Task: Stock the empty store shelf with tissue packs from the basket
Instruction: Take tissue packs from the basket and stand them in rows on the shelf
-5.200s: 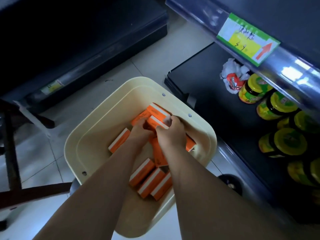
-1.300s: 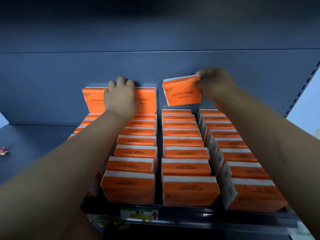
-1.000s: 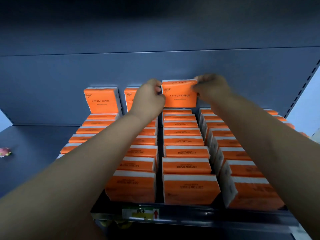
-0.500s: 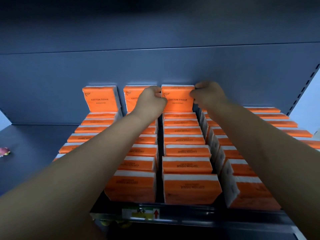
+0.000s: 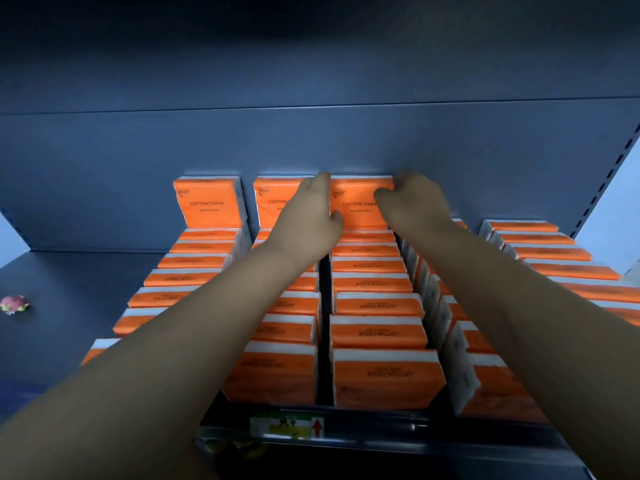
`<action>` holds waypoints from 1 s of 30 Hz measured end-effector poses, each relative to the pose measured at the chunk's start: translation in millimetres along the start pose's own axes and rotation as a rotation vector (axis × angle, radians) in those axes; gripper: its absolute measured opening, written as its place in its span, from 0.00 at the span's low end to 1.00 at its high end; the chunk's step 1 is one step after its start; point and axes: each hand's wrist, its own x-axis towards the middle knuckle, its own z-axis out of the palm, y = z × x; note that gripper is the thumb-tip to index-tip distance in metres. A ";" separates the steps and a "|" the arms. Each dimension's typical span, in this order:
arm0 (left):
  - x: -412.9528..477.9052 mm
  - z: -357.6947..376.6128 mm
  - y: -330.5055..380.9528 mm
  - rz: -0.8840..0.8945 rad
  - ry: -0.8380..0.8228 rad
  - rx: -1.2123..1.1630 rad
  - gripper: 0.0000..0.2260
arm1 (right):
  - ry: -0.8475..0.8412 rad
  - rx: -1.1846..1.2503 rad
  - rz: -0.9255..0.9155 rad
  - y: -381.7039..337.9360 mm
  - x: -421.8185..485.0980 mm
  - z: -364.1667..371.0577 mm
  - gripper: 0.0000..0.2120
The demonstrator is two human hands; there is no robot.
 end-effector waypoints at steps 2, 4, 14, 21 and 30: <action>-7.1 -1.2 2.8 0.072 -0.027 0.148 0.19 | 0.042 -0.048 0.002 -5.3 -11.6 0.0 0.13; -14.9 -4.5 6.2 0.083 -0.045 0.264 0.22 | 0.068 -0.086 -0.002 -11.4 -24.7 -0.4 0.14; -59.9 -59.6 7.2 -0.125 0.081 0.516 0.32 | 0.085 -0.200 -0.403 -50.9 -90.9 21.2 0.28; -166.1 -143.8 -1.7 -0.385 0.474 0.625 0.33 | 0.159 -0.145 -0.717 -133.3 -165.1 44.8 0.32; -380.9 -249.1 -69.1 -0.723 0.504 0.900 0.36 | -0.229 0.136 -1.077 -243.0 -349.3 130.0 0.33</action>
